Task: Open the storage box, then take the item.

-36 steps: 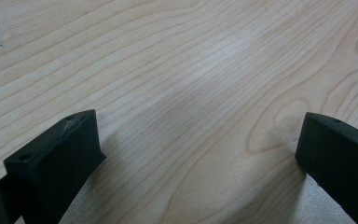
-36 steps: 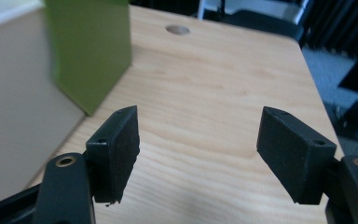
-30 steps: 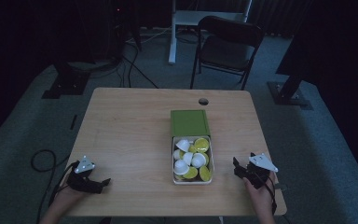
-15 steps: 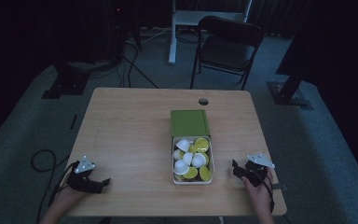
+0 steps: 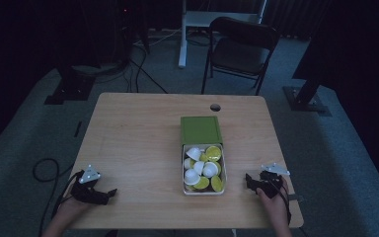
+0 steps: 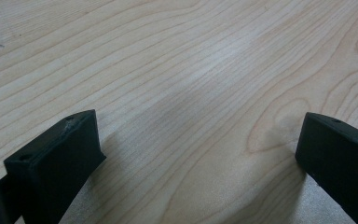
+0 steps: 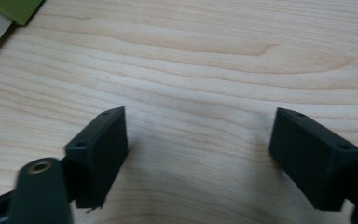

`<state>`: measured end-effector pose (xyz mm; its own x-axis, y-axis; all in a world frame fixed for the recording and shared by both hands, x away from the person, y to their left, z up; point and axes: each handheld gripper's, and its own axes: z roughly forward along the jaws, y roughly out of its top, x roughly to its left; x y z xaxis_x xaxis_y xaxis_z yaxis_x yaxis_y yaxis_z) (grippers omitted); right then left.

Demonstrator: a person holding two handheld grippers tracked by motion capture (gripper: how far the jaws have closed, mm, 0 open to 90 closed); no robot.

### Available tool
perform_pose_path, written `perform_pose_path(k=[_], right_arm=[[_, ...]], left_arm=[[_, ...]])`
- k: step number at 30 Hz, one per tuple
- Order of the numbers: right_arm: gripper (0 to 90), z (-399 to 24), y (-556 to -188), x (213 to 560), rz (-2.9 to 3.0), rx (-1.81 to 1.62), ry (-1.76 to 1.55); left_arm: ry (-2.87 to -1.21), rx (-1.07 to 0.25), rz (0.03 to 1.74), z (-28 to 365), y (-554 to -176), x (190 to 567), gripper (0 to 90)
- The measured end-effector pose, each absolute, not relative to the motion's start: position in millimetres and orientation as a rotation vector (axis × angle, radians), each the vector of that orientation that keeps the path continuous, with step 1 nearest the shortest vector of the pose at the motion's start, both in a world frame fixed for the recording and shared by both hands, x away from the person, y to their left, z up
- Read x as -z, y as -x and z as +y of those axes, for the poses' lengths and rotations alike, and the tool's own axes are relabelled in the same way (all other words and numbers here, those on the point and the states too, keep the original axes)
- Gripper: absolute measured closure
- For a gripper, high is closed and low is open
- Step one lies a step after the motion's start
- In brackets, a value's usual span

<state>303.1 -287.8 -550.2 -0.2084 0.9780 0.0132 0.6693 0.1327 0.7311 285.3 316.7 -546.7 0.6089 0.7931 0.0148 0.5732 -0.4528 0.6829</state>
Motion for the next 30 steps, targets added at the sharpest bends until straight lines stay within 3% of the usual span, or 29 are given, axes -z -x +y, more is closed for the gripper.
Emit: perform_pose_path(k=[1,30], right_arm=[[12.1,-287,-304,551,1.955,-0.852,-1.574],[11.8,-287,-304,550,1.961,-0.847,-1.578]], left_arm=[[-2.189,-0.441,1.071,317,-285,547,0.0],[-2.143,-0.432,1.141,312,-279,536,3.1]])
